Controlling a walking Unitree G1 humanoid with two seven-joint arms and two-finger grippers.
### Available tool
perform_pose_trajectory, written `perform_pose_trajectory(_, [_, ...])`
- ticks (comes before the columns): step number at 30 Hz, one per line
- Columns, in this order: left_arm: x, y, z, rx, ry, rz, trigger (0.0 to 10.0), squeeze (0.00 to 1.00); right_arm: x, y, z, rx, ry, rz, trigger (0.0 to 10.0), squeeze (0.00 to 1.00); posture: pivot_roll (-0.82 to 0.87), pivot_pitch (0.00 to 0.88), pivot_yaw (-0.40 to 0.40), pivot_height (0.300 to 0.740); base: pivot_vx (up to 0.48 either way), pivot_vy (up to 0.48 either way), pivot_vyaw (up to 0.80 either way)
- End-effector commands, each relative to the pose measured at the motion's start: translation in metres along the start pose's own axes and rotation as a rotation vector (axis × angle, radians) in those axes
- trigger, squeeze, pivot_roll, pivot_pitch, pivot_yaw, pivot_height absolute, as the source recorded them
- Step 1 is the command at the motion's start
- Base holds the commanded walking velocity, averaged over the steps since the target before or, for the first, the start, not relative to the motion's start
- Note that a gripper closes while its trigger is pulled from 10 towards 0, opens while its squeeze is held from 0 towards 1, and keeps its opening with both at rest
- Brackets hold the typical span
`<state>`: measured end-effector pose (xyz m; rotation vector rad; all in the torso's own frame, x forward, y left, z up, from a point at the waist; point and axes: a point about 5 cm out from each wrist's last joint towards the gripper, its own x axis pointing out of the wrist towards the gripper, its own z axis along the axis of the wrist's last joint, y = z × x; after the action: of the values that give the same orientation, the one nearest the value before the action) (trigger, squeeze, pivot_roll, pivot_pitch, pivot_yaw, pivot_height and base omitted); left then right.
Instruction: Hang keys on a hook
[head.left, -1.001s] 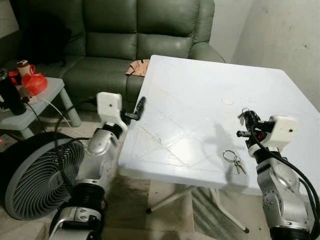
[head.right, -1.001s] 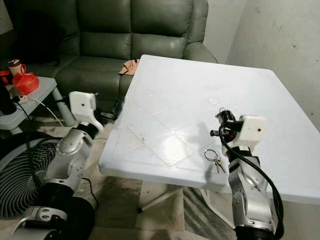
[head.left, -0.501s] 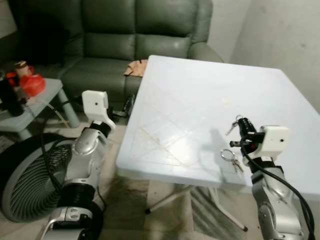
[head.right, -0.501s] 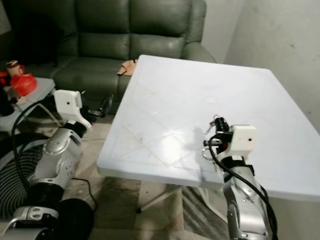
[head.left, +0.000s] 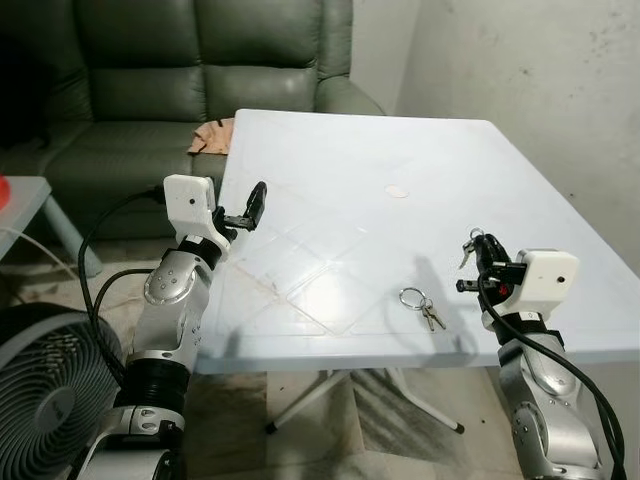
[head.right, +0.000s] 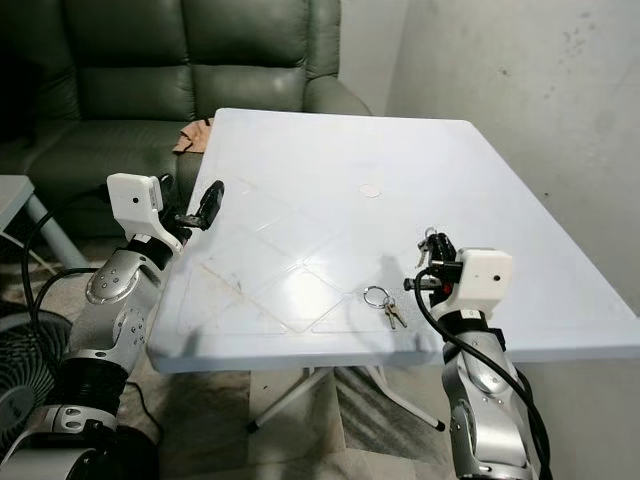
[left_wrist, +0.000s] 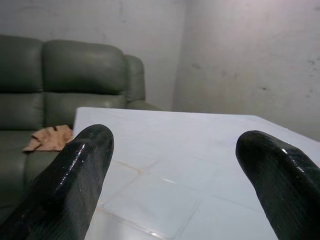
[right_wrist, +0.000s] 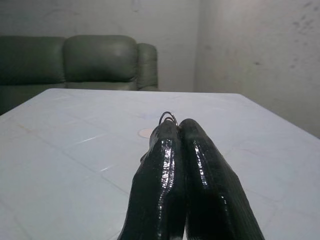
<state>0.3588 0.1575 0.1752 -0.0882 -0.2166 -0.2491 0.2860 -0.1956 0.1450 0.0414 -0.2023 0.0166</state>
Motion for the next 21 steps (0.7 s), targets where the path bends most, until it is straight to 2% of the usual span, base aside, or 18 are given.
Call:
perform_pose_trajectory(1, [0.003, 0.0, 0.0027, 0.014, -0.005, 0.005, 10.0, 0.0, 0.0029, 0.0019, 0.0061, -0.009, -0.025, -0.001, 10.0, 0.0, 0.0, 0.0, -0.019, 0.74, 0.0, 0.0, -0.76])
perform_pose_trajectory(12, [0.0064, -0.0003, 0.0041, -0.005, -0.007, 0.003, 10.0, 0.0, 0.0039, 0.003, 0.0076, -0.011, -0.027, -0.005, 10.0, 0.0, -0.01, 0.0, -0.014, 0.74, 0.0, 0.0, -0.76])
perform_pose_trajectory(21, [0.0065, -0.001, 0.0021, 0.021, 0.001, 0.007, 10.0, 0.0, 0.0035, 0.0045, 0.0066, -0.016, -0.02, -0.004, 10.0, 0.0, -0.01, 0.0, -0.017, 0.74, 0.0, 0.0, -0.76])
